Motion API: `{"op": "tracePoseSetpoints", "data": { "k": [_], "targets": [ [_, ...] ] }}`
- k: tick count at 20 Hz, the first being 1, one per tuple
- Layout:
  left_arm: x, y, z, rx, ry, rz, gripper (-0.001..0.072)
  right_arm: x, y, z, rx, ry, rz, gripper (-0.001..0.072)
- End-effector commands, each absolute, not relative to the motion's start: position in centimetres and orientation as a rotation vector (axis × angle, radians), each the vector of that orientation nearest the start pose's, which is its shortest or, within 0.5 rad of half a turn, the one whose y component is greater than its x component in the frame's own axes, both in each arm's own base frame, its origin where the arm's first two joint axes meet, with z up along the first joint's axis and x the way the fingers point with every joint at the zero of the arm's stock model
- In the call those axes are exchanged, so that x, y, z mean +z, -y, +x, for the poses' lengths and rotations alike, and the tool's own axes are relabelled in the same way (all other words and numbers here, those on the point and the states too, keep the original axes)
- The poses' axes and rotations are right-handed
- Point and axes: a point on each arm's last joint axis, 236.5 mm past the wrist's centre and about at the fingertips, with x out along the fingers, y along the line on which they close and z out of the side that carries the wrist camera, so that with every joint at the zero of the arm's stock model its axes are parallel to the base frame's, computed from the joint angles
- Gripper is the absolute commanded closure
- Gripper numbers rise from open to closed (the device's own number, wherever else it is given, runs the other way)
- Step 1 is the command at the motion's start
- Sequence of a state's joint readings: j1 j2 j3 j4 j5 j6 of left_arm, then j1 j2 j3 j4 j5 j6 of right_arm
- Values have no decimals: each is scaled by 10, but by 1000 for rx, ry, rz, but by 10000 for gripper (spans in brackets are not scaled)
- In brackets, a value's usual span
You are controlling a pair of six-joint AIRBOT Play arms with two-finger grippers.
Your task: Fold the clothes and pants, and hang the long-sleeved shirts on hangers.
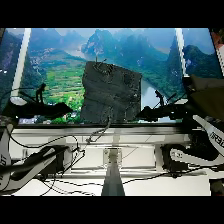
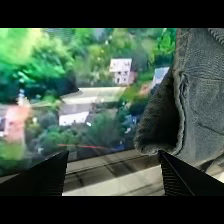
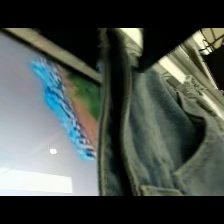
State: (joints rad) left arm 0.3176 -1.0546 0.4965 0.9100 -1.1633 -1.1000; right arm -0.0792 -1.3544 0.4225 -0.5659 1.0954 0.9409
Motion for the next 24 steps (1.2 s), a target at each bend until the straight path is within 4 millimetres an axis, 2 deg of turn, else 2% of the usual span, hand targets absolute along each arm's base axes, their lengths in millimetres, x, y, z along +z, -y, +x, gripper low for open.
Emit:
{"op": "tracePoseSetpoints", "data": {
  "k": [1,2,3,7,11,13,15,18,19,20,21,22,23,24],
  "targets": [
    [-97,84,209,-373,-1467,-629,71,-120,-176,208,634,-1543,759,529],
    [-100,87,205,-379,-1478,-621,71,-121,-176,209,640,-1539,751,647],
    [-103,90,203,-382,-1481,-608,71,-120,-176,209,640,-1538,751,672],
    [-105,112,209,-411,-1447,-600,72,-121,-176,209,639,-1537,750,672],
    [-104,122,237,-381,-1337,-600,72,-121,-176,209,639,-1537,750,673],
    [-106,123,243,-367,-1312,-584,73,-121,-176,209,638,-1537,751,672],
    [-115,128,234,-379,-1369,-589,74,-120,-176,209,639,-1537,751,672],
    [-137,136,205,-406,-1526,-605,74,-120,-176,208,644,-1540,753,672],
    [-144,135,197,-408,-1572,-603,112,-119,-177,207,648,-1543,755,672],
    [-149,133,192,-408,-1604,-598,237,-119,-177,207,650,-1544,756,672],
    [-151,132,190,-408,-1620,-589,312,-118,-177,206,652,-1546,757,672],
    [-152,130,189,-413,-1627,-573,343,-118,-178,206,654,-1546,758,672],
    [-151,128,190,-423,-1628,-545,343,-117,-178,205,660,-1550,761,672],
    [-150,124,193,-431,-1628,-508,399,-116,-179,204,667,-1553,763,672]
  ]
}}
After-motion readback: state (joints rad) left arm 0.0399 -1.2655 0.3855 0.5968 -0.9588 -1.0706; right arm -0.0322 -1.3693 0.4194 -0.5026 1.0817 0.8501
